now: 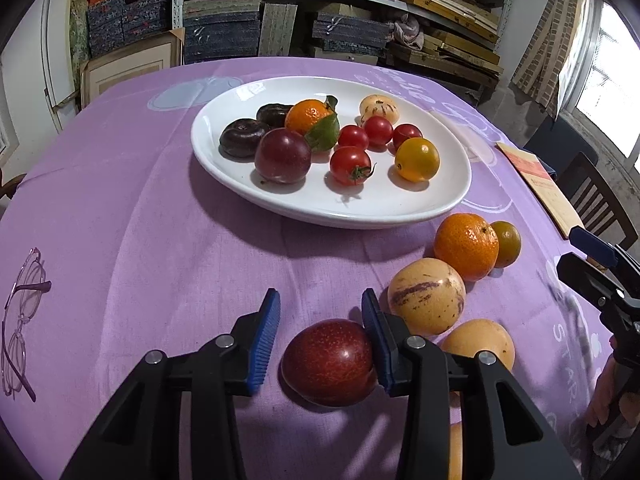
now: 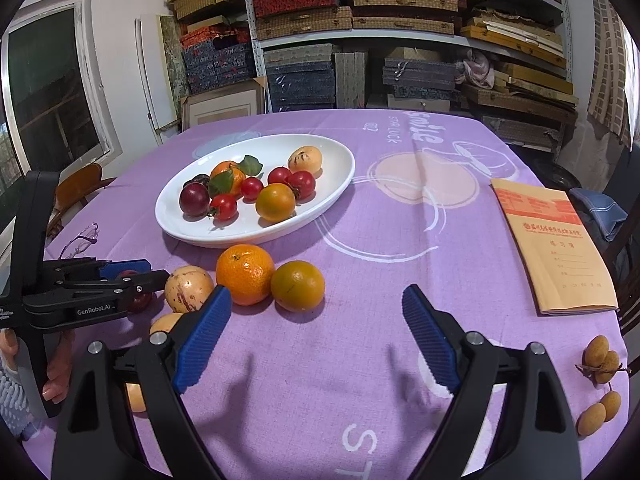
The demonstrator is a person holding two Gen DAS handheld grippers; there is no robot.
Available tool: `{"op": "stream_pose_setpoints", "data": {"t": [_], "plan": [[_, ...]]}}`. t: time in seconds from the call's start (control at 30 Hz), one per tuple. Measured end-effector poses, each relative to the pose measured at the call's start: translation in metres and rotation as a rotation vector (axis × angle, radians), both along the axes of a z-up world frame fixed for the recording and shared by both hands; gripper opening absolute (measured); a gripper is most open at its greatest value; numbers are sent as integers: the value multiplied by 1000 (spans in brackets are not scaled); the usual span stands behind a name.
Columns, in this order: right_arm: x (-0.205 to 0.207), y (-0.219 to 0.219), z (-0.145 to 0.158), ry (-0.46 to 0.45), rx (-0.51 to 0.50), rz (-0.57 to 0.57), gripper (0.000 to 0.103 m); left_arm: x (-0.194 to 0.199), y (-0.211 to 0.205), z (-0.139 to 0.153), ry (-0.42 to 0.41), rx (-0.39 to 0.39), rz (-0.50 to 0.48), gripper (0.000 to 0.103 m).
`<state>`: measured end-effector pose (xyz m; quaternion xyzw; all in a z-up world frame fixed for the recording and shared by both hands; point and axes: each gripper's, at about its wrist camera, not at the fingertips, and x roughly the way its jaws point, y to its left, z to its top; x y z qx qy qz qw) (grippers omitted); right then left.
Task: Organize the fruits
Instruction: 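Move the left gripper to the dark red plum and close on it, then hold the dark red plum with the left gripper while the right gripper grasps an orange-yellow tomato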
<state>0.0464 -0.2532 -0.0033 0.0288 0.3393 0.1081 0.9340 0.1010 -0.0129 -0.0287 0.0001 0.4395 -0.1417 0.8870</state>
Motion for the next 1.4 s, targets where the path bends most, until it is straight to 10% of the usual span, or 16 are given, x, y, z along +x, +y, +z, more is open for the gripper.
{"op": "stream_pose_setpoints", "data": {"t": [1.27, 1.4], "plan": [[10, 18, -7, 13, -99, 18, 85, -57, 11, 6, -60, 29, 32, 41], [27, 25, -15, 68, -137, 74, 62, -58, 12, 6, -57, 23, 28, 41]]}}
